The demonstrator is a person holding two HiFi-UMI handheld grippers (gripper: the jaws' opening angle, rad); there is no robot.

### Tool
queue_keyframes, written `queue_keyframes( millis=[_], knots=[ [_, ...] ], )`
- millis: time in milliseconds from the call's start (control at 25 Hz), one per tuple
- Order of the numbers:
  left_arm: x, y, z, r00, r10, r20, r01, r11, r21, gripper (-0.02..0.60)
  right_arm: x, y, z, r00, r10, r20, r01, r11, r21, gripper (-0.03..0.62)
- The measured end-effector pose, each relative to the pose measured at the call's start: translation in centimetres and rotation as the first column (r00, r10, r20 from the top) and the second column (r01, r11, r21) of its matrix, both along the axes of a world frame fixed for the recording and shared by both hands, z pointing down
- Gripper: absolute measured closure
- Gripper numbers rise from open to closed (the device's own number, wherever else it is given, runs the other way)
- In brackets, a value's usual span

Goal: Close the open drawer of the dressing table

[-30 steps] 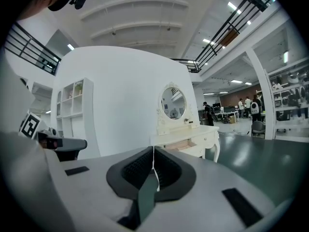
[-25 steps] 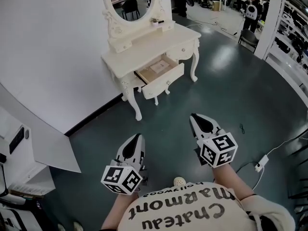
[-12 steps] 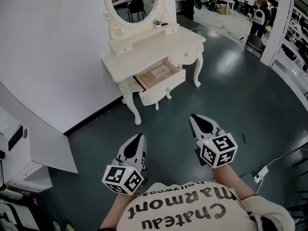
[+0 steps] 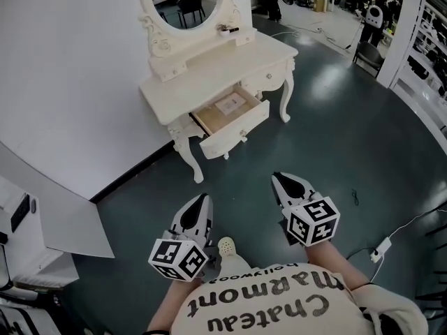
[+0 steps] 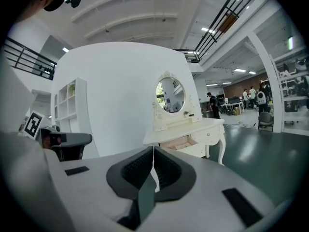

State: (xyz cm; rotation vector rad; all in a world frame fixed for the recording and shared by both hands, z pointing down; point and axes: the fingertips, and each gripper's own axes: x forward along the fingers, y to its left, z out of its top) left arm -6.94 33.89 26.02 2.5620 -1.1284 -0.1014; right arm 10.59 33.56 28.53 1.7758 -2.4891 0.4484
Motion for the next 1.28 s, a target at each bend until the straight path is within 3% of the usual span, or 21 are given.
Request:
queue_keyframes(
  millis=[680, 1000, 1120, 1280],
  knots=[
    [-4.3, -16.5, -2.7, 0.998, 0.055, -0.011, -0.055, 0.998, 0.018, 0.575, -2.4, -14.4, -2.6, 0.99, 0.128, 0.066, -0.13, 0.991, 0.023, 0.565],
    [-6.1, -20.6, -1.5, 0.996, 0.094, -0.001, -0.094, 0.995, 0.038, 0.574, -3.8, -17.8, -0.8, 0.978, 0.17, 0.12, -0.174, 0.984, 0.029, 0.565],
    [-6.3, -21.3, 0.9, 0.995, 0.099, 0.005, -0.099, 0.995, -0.011, 0.574, -3.9, -18.1, 2.0, 0.971, 0.168, 0.168, -0.167, 0.986, -0.017, 0.565],
    [-6.7, -22.3, 4.9, 0.996, 0.079, 0.033, -0.076, 0.993, -0.092, 0.574, -3.0, -18.5, 7.3, 0.962, 0.202, 0.182, -0.176, 0.973, -0.146, 0.565]
  ],
)
